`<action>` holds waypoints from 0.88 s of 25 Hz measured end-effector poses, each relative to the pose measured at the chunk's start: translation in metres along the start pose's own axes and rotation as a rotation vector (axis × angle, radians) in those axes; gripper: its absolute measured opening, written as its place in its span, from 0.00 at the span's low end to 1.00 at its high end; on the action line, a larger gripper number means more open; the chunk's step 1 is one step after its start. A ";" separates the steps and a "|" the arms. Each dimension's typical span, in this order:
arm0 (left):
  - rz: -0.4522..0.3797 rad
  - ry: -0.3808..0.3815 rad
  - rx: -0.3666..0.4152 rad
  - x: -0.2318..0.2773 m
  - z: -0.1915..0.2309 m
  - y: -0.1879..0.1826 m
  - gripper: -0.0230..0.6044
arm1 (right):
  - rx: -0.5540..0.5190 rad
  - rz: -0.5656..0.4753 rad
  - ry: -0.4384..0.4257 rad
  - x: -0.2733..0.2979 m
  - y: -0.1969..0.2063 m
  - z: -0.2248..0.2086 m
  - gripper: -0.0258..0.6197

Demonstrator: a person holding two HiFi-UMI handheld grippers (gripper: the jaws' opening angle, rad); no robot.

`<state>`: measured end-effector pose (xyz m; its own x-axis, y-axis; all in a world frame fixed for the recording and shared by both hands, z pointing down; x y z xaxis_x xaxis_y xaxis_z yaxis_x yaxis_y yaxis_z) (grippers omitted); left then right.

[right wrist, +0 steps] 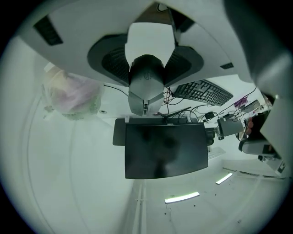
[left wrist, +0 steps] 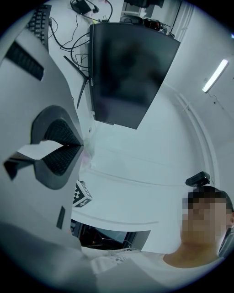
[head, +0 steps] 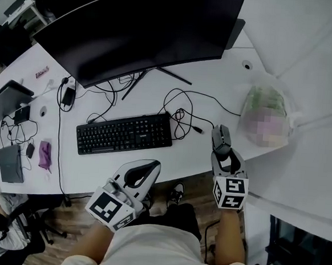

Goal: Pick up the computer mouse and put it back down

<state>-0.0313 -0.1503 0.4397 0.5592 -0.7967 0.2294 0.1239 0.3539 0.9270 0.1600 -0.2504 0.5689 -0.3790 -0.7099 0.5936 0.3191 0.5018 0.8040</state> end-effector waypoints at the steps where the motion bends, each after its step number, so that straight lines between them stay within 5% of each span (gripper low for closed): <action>1: -0.007 0.002 0.002 -0.001 -0.001 -0.002 0.05 | -0.003 -0.011 0.002 -0.004 -0.004 0.001 0.43; 22: -0.156 0.000 0.063 -0.029 -0.002 -0.052 0.05 | -0.016 -0.237 0.036 -0.073 -0.086 0.014 0.43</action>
<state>-0.0519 -0.1449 0.3840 0.5375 -0.8394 0.0810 0.1575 0.1943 0.9682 0.1479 -0.2348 0.4568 -0.4136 -0.8242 0.3868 0.2389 0.3118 0.9196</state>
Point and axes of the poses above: the fingertips, and each gripper's own axes: x forward along the fingers, z to its left, y out of its underside, the point moved 1 cm from there along -x, backward along the fingers, and after that the axes turned 2 degrees about y, right-handed, at the moved point
